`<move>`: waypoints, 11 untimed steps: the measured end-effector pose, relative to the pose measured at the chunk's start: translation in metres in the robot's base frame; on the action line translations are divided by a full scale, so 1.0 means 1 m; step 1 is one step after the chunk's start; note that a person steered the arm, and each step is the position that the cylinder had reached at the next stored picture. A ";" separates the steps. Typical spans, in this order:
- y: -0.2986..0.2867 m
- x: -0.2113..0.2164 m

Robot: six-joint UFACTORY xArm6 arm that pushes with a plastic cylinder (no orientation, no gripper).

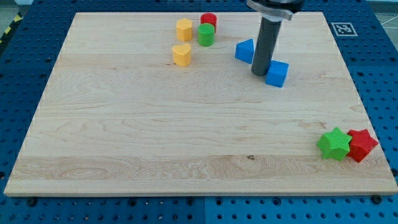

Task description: Push the blue cube towards the green star

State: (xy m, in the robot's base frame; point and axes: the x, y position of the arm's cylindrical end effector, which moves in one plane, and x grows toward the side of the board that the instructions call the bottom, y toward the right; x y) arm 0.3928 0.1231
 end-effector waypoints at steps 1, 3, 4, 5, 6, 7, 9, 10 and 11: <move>0.010 0.028; 0.013 0.105; 0.005 0.082; -0.006 0.045; -0.007 -0.010; 0.024 -0.035; 0.047 -0.016; 0.044 0.016; 0.044 0.051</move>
